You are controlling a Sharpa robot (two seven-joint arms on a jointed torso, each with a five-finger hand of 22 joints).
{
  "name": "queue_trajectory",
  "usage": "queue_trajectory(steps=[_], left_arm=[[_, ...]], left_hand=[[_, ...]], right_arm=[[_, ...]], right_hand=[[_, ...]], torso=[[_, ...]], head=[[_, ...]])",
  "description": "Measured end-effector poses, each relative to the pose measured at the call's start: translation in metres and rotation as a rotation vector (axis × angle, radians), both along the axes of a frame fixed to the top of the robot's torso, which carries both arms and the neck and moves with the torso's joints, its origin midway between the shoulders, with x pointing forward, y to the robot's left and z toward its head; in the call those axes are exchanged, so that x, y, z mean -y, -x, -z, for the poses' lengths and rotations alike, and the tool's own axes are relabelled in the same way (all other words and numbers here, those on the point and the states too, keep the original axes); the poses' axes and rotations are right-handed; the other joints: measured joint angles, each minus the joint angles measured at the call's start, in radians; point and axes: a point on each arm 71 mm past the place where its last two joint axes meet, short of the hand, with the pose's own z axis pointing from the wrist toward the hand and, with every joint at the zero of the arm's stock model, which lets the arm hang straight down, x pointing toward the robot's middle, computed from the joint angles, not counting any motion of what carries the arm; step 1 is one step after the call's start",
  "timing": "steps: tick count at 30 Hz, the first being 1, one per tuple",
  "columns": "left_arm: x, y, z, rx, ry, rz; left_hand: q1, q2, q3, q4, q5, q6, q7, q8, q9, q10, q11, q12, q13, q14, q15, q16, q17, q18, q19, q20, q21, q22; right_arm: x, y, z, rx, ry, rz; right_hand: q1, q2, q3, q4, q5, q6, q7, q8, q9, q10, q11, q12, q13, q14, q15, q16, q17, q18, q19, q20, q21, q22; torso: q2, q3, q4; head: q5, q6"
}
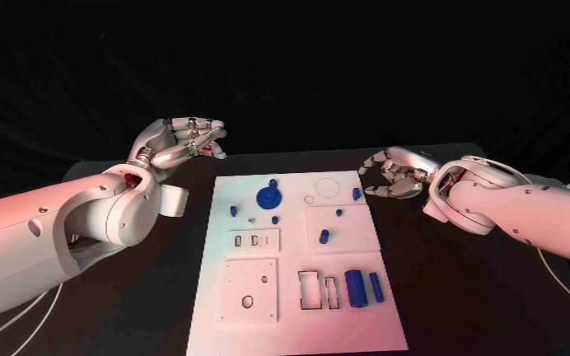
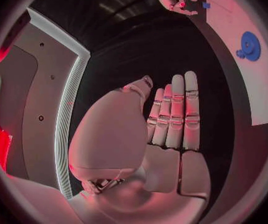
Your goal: Assemble the parts on the task board
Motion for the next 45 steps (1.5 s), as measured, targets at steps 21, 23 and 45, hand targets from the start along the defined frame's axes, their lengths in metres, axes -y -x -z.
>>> queue_trajectory(steps=[21,23,45], left_arm=[[-0.002,0.000,0.001,-0.001,-0.001,-0.003],[-0.002,0.000,0.001,-0.001,-0.001,-0.003],[-0.004,-0.001,0.001,-0.002,-0.002,-0.005]], left_hand=[[0.000,0.000,0.003,-0.003,0.000,0.000,0.000,0.000,0.001,0.000,0.000,0.000,0.000,0.000,0.000,0.000,0.001,0.000,0.000,0.000,0.000,0.000],[0.000,0.000,0.003,-0.003,0.000,0.000,0.000,0.000,0.001,0.000,0.000,0.000,0.000,0.000,0.000,0.000,0.001,0.000,0.000,0.000,0.000,0.000],[0.000,0.000,0.003,-0.003,0.000,0.000,0.000,0.000,0.001,0.000,0.000,0.000,0.000,0.000,0.000,0.000,0.000,0.000,0.000,0.000,-0.001,0.000]], right_arm=[[-0.009,-0.001,0.027,-0.052,-0.015,-0.006],[-0.011,-0.001,0.027,-0.054,-0.018,-0.007],[-0.015,-0.006,0.031,-0.061,-0.037,0.003]], right_hand=[[-0.003,0.003,-0.003,-0.003,0.012,0.015,0.021,-0.004,0.008,0.007,0.007,0.000,0.000,0.004,0.004,0.000,0.000,0.000,0.000,0.000,0.000,0.000],[-0.006,0.006,-0.003,-0.003,0.012,0.017,0.023,-0.004,0.009,0.010,0.010,0.000,0.000,0.001,0.006,0.000,0.000,0.000,0.000,0.000,0.000,0.000],[-0.015,0.073,0.024,-0.007,-0.006,0.147,0.004,0.039,0.033,0.029,0.007,0.025,0.001,0.003,0.011,0.004,0.001,0.000,0.000,0.008,0.000,0.000]], torso=[[0.001,-0.0017,0.0024],[0.001,-0.0017,0.0023],[0.000,-0.0015,0.0016]], head=[[0.001,-0.013],[0.002,-0.014],[0.000,-0.022]])
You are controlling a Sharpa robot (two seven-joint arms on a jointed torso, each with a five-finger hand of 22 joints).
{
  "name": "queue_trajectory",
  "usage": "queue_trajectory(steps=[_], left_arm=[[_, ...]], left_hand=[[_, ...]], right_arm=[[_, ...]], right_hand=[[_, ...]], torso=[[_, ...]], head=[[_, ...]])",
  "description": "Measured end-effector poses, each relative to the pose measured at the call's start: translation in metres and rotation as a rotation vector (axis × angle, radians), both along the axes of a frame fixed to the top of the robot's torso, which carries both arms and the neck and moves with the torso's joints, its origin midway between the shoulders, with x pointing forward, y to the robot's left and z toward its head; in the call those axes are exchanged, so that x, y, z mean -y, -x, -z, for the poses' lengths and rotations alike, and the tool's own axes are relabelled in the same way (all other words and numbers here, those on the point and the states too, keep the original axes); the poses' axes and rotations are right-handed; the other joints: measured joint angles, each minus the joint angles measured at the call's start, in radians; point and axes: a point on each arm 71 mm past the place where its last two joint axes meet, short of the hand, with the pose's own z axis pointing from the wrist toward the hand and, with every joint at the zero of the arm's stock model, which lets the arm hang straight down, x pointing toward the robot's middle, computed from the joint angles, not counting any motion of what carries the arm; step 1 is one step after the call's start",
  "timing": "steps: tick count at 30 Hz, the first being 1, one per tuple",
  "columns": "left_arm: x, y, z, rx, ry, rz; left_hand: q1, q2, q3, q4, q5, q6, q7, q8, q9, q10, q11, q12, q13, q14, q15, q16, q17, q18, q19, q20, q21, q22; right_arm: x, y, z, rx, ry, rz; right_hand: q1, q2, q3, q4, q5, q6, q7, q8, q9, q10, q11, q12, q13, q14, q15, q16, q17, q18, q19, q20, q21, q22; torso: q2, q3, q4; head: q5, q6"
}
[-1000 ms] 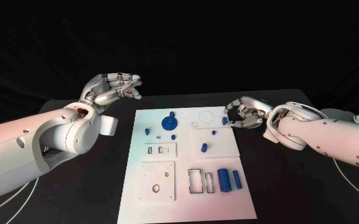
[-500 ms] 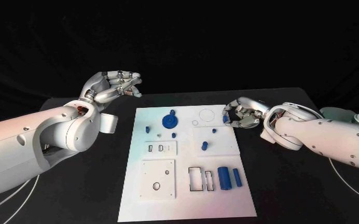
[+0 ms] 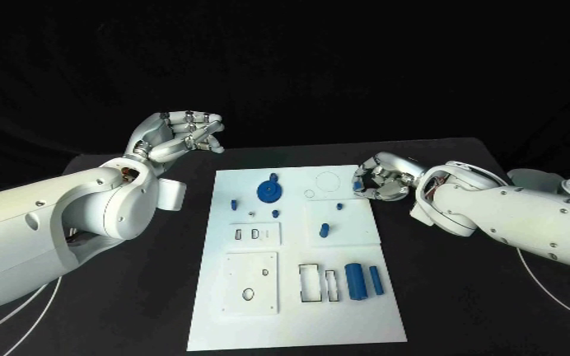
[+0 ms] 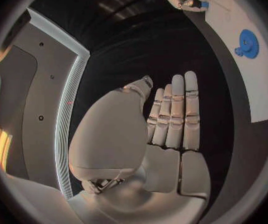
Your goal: Assemble the parts on the task board
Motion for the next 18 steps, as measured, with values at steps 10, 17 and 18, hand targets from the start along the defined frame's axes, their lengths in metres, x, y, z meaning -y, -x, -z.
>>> queue_trajectory(steps=[10,17,18], left_arm=[[0.000,0.000,0.000,-0.001,0.000,0.000],[-0.001,0.000,0.000,-0.002,0.000,0.000],[-0.001,0.000,0.000,-0.002,-0.001,0.000]], left_hand=[[0.000,0.000,0.000,0.000,0.000,0.000,0.000,0.000,0.000,0.004,0.004,0.000,0.000,0.000,0.000,0.000,0.002,0.000,0.000,0.000,0.007,0.001],[0.000,0.000,0.000,0.000,0.000,0.000,0.000,0.000,0.000,0.004,0.004,0.000,0.000,0.000,0.000,0.000,0.002,0.000,0.000,0.000,0.007,0.001],[0.000,0.000,0.000,0.000,0.000,0.000,0.000,0.000,0.000,0.004,0.004,0.000,0.000,0.000,0.000,0.000,0.002,0.000,0.000,0.000,0.007,0.001]], right_arm=[[-0.001,-0.001,0.000,0.013,-0.005,0.007],[-0.009,0.004,-0.004,0.046,-0.021,-0.001],[-0.011,0.005,-0.005,0.051,-0.026,-0.006]], right_hand=[[0.012,0.022,0.028,-0.028,-0.039,0.020,-0.014,0.016,0.007,0.002,-0.013,0.004,0.000,-0.004,-0.004,0.000,0.000,0.000,0.004,-0.004,0.000,0.000],[0.019,0.029,0.040,-0.032,-0.022,0.020,-0.014,0.016,0.007,-0.002,-0.016,0.004,0.000,-0.004,-0.004,0.000,0.000,0.000,0.004,-0.004,0.000,0.000],[0.017,0.030,0.040,-0.032,-0.015,0.022,-0.012,0.017,0.007,-0.002,-0.016,0.004,0.000,-0.004,-0.004,0.000,0.000,0.000,0.004,-0.004,0.000,0.000]], torso=[[0.000,-0.0006,-0.0003],[-0.001,-0.0001,-0.0002],[-0.001,-0.0001,-0.0003]], head=[[-0.005,-0.001],[-0.004,-0.002],[-0.003,-0.002]])
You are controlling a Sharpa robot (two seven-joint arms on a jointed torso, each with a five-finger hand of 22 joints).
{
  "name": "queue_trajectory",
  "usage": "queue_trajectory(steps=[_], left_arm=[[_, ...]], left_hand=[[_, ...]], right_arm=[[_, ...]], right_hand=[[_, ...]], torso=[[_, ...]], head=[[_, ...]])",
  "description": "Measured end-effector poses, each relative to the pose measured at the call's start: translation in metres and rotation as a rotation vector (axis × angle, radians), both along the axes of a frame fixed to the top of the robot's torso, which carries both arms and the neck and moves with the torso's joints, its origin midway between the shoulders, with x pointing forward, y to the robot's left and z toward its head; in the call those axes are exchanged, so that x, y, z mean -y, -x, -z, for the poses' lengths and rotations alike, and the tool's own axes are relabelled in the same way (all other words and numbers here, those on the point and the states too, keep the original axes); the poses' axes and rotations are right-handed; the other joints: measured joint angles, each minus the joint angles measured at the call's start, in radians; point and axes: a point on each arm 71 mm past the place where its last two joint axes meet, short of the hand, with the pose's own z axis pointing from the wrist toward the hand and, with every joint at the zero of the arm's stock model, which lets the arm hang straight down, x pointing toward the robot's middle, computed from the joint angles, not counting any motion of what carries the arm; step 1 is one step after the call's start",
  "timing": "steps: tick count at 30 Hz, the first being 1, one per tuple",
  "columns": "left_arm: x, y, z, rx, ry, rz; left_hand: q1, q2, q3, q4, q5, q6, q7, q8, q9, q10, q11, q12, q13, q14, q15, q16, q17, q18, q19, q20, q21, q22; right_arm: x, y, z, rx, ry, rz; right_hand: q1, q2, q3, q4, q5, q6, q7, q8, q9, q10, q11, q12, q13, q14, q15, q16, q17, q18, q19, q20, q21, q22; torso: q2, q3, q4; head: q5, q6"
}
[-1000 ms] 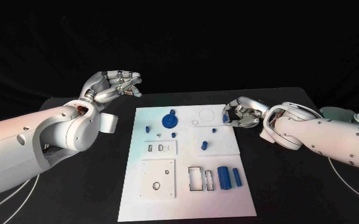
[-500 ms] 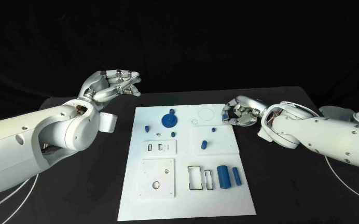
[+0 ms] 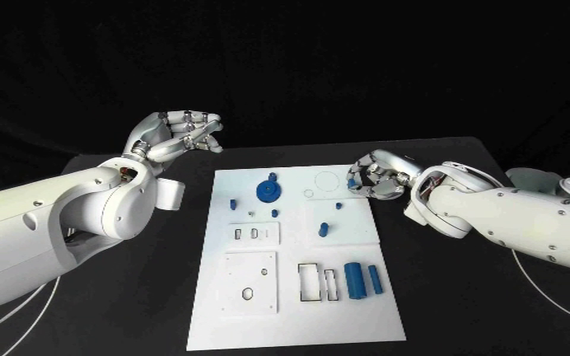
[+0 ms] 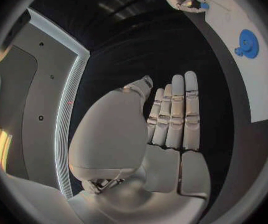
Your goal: Assemble the parts on the task board
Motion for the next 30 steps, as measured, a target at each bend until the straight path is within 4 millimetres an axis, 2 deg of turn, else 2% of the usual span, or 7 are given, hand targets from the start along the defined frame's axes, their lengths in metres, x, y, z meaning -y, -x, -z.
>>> queue_trajectory(steps=[5,8,12,16,22,27,30], left_arm=[[0.000,-0.001,0.000,0.000,-0.001,-0.001],[-0.001,-0.002,0.001,-0.001,-0.002,-0.003],[0.001,-0.004,0.002,-0.002,-0.004,-0.003],[0.004,-0.007,0.003,-0.002,-0.005,-0.002],[0.008,-0.012,0.004,-0.002,-0.006,-0.003],[0.011,-0.014,0.005,-0.003,-0.007,-0.001],[0.013,-0.015,0.005,-0.003,-0.006,0.003]], left_hand=[[0.000,0.000,0.000,0.000,0.000,0.000,0.000,0.000,0.001,0.000,0.000,0.000,0.000,0.000,0.000,0.000,0.000,0.000,0.000,0.000,0.000,0.000],[0.000,0.000,0.000,0.000,0.000,0.000,0.000,0.000,0.001,0.000,0.000,0.000,0.000,0.000,0.000,0.000,0.000,0.000,0.000,0.000,0.000,0.000],[0.000,0.000,0.000,0.000,0.000,0.000,0.000,0.000,0.001,0.000,0.000,0.000,0.000,0.000,0.000,0.000,0.001,0.000,-0.004,0.004,0.000,0.001],[0.000,0.000,0.000,0.000,0.000,0.000,0.000,0.000,0.001,0.000,0.000,0.000,0.000,0.000,0.000,0.000,0.001,0.000,-0.004,0.004,0.000,0.001],[0.000,0.000,0.000,0.000,0.000,0.000,0.000,0.000,0.002,0.000,0.000,0.000,0.000,0.000,0.000,0.000,0.001,0.000,-0.004,0.004,0.000,0.001],[0.000,0.000,0.000,0.000,0.000,0.000,0.000,0.000,0.002,0.000,0.000,0.000,0.000,0.000,0.000,0.000,0.001,0.000,-0.004,0.004,0.000,0.001],[0.000,0.000,0.000,0.000,0.000,0.000,0.000,0.000,0.002,0.000,0.000,0.000,0.000,0.000,0.000,0.000,0.001,0.000,-0.004,0.004,0.000,0.001]], right_arm=[[-0.014,0.008,-0.007,0.029,-0.020,-0.027],[-0.030,0.013,-0.015,0.046,-0.031,-0.049],[-0.061,0.018,-0.022,0.062,-0.035,-0.083],[-0.098,0.023,-0.024,0.069,-0.028,-0.120],[-0.145,0.032,-0.019,0.068,-0.004,-0.165],[-0.172,0.039,-0.011,0.063,0.022,-0.192],[-0.185,0.045,-0.004,0.057,0.039,-0.207]], right_hand=[[-0.009,0.009,0.007,0.001,0.009,-0.001,0.002,0.000,0.000,0.000,0.000,0.000,0.000,0.000,0.000,0.000,0.000,0.000,0.000,0.000,0.000,0.000],[-0.013,0.013,0.007,0.002,0.009,-0.001,0.002,0.000,0.000,0.000,0.000,-0.002,0.000,0.000,0.000,0.000,0.000,0.000,0.000,0.000,0.000,0.000],[-0.017,0.017,0.007,0.002,0.015,-0.001,0.001,0.000,-0.001,-0.003,-0.003,-0.009,0.000,0.000,0.000,0.000,0.000,0.000,0.000,0.000,0.000,0.000],[-0.022,0.022,0.011,0.005,0.015,-0.001,0.001,0.000,-0.002,-0.003,-0.003,-0.015,0.000,0.000,0.000,0.000,0.000,0.000,0.000,0.000,0.000,0.000],[-0.026,0.026,0.011,0.005,0.015,-0.001,0.001,0.000,-0.002,-0.006,-0.006,-0.015,0.000,0.000,0.000,0.000,0.000,0.000,0.000,0.000,0.000,0.000],[-0.029,0.029,0.011,0.005,0.015,-0.002,0.001,0.000,-0.002,-0.006,-0.006,-0.019,0.000,0.000,0.000,0.000,0.000,0.000,0.000,0.000,0.000,0.000],[-0.031,0.030,0.011,0.006,0.015,-0.002,0.001,0.000,-0.002,-0.006,-0.006,-0.019,0.000,0.000,0.000,0.000,0.000,0.000,0.000,0.000,0.000,0.000]], torso=[[-0.002,-0.0012,-0.0004],[-0.004,-0.0030,-0.0012],[-0.009,-0.0064,-0.0021],[-0.014,-0.0097,-0.0026],[-0.022,-0.0154,0.0003],[-0.026,-0.0203,0.0039],[-0.027,-0.0218,0.0057]], head=[[0.003,-0.001],[0.006,-0.001],[0.012,-0.004],[0.023,-0.011],[0.040,-0.021],[0.054,-0.031],[0.061,-0.036]])
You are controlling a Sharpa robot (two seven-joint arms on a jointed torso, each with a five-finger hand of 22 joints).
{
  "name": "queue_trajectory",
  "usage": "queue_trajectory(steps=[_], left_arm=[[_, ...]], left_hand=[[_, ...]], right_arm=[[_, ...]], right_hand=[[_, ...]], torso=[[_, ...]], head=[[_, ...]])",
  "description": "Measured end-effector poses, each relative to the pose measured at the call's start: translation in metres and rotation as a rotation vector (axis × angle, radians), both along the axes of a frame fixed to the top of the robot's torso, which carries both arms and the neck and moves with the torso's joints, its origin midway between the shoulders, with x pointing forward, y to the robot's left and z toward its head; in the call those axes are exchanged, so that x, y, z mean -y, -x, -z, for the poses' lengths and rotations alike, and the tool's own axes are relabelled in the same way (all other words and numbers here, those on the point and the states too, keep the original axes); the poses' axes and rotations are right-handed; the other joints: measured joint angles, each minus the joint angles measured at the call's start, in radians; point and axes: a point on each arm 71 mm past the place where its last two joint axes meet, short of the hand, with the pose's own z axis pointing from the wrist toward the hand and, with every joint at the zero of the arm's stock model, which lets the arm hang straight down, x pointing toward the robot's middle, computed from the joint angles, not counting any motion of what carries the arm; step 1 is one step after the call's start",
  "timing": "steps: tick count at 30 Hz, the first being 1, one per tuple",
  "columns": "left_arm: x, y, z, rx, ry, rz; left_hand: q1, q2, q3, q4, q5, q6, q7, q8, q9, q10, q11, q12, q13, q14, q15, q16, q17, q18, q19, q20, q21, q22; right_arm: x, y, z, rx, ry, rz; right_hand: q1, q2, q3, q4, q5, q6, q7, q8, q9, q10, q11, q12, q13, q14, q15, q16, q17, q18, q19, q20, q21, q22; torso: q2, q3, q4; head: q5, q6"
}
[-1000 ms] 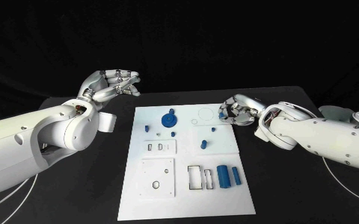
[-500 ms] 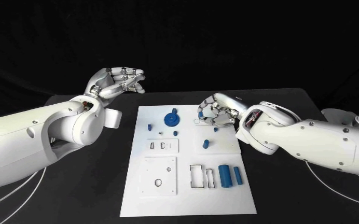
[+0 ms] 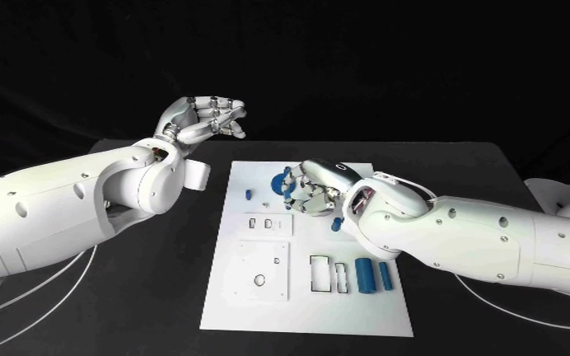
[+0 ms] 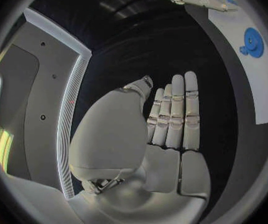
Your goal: Assemble the parts on the task board
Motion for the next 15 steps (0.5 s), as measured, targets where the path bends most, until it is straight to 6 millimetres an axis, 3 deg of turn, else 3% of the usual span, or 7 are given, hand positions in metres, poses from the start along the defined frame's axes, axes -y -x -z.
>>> queue_trajectory(steps=[15], left_arm=[[0.003,0.000,0.000,-0.002,0.001,0.006]], left_hand=[[0.000,0.000,0.006,0.000,0.000,0.000,0.000,0.000,0.000,0.000,0.000,0.000,0.001,0.000,0.000,0.000,0.001,0.000,0.000,0.000,0.000,0.001]], right_arm=[[-0.024,0.016,0.025,-0.021,0.073,-0.021]], right_hand=[[-0.024,-0.008,-0.006,0.006,-0.001,-0.001,-0.001,0.000,0.000,-0.003,-0.003,0.000,0.000,0.001,-0.006,0.000,0.000,0.000,-0.004,-0.004,0.000,0.001]], torso=[[0.002,0.0020,0.0003]], head=[[0.017,-0.016]])
